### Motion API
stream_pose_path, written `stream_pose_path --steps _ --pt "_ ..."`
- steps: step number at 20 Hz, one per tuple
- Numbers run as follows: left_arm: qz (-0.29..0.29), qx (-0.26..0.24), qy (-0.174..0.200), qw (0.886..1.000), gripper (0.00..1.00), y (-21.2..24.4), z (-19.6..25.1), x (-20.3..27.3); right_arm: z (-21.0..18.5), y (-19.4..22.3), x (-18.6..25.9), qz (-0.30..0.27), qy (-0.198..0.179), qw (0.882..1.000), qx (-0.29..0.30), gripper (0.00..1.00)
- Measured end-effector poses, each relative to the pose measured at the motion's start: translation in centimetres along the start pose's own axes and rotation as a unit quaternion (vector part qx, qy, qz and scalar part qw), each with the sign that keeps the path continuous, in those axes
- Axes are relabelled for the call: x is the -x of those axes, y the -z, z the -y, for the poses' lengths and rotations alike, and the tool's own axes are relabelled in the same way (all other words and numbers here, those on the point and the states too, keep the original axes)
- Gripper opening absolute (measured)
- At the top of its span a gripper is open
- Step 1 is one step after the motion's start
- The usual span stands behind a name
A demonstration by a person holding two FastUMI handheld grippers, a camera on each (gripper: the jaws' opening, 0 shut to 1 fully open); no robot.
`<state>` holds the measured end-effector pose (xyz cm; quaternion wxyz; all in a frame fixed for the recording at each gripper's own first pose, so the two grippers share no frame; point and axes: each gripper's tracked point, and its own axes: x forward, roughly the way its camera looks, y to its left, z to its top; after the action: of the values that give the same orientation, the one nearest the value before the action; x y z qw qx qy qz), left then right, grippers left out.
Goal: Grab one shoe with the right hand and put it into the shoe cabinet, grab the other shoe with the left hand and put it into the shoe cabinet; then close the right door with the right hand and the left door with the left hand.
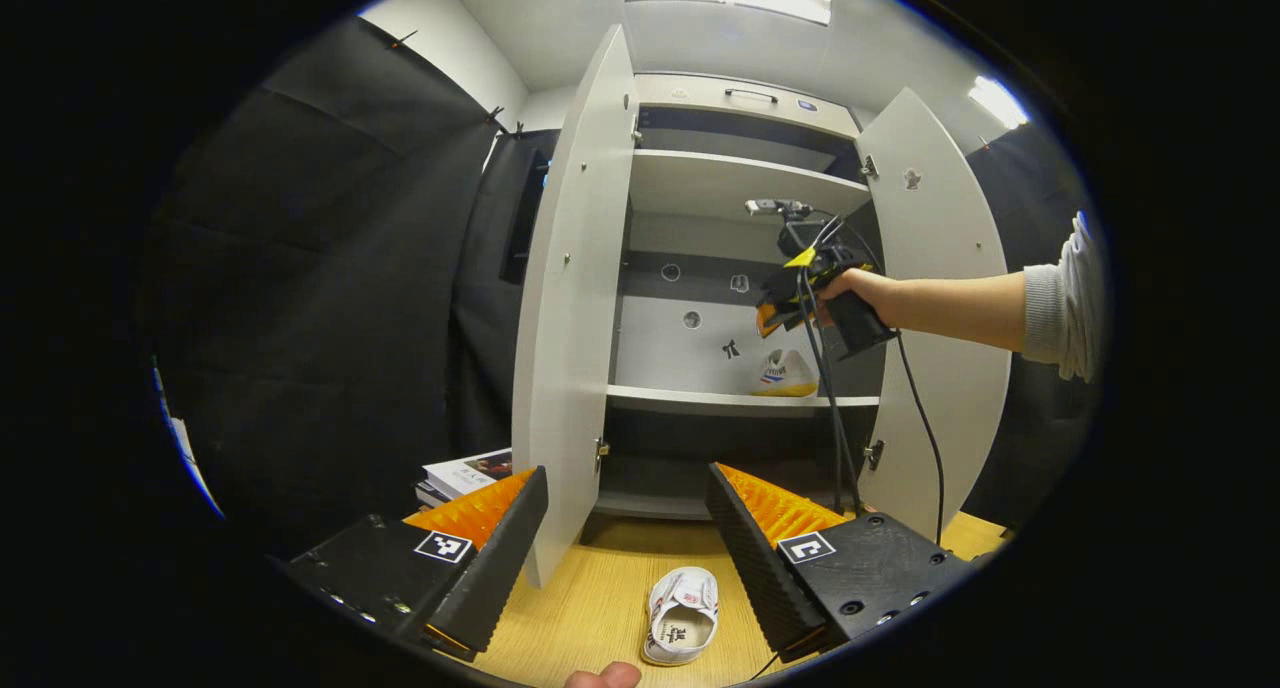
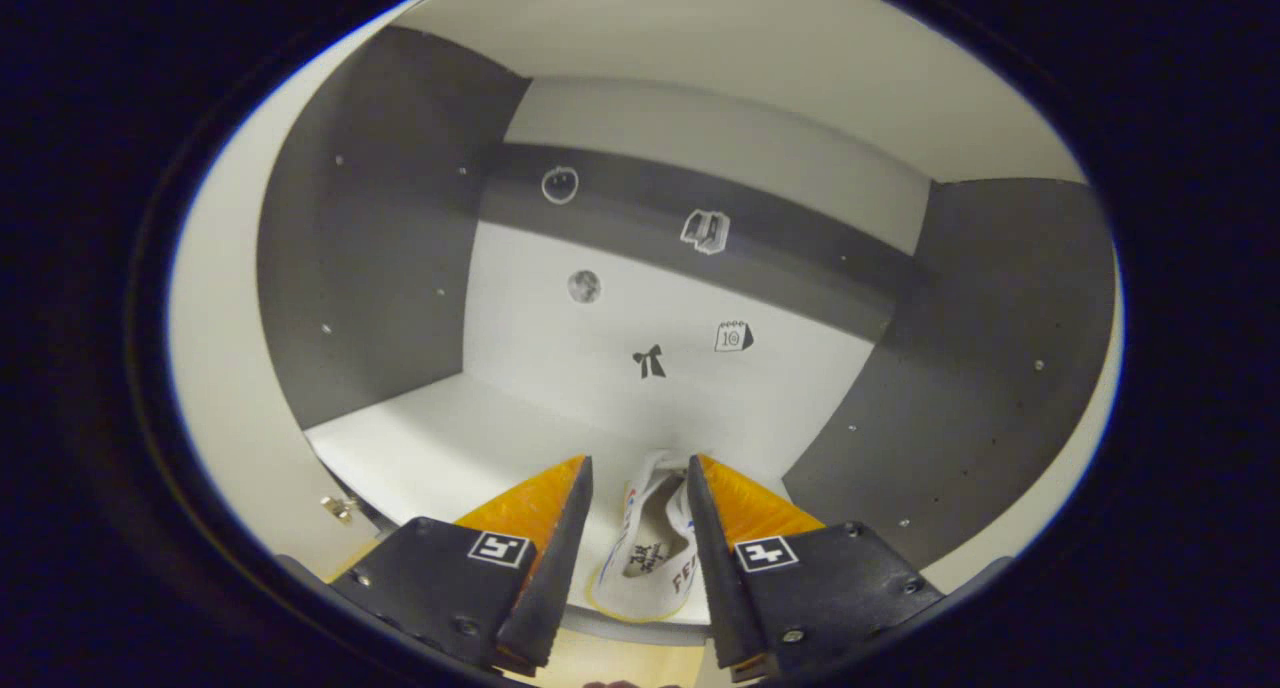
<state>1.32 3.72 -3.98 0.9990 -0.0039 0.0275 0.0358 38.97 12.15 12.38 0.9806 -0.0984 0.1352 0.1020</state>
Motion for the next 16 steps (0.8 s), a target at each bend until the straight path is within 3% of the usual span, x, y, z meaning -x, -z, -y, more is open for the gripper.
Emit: stream_pose_path --steps 3,4,5,8,11,16 --pt "-0.001 -0.001 0.014 1.000 0.95 0.0 1.0 0.1 0.6 -1.4 4.1 0.040 -0.003 0.999 -0.010 0.63" --pt "0.000 -0.001 0.018 1.000 0.95 0.1 1.3 0.2 0.7 -1.9 5.7 0.055 -0.006 0.998 -0.013 0.69" --pt "0.000 0.000 0.021 1.000 0.95 0.0 1.5 0.2 0.7 -2.1 7.3 0.070 -0.009 0.997 -0.017 0.63" --pt "-0.003 0.002 0.035 0.999 0.95 0.2 2.5 0.5 1.5 -1.8 11.9 0.112 -0.008 0.993 -0.024 0.65" --pt "0.003 0.006 0.047 0.999 0.95 -0.2 3.4 0.9 2.1 -0.2 16.0 0.137 -0.001 0.990 -0.036 0.71" --pt "0.001 0.002 0.064 0.998 0.95 -0.3 4.9 1.4 3.0 4.9 21.0 0.164 0.019 0.984 -0.071 0.71"
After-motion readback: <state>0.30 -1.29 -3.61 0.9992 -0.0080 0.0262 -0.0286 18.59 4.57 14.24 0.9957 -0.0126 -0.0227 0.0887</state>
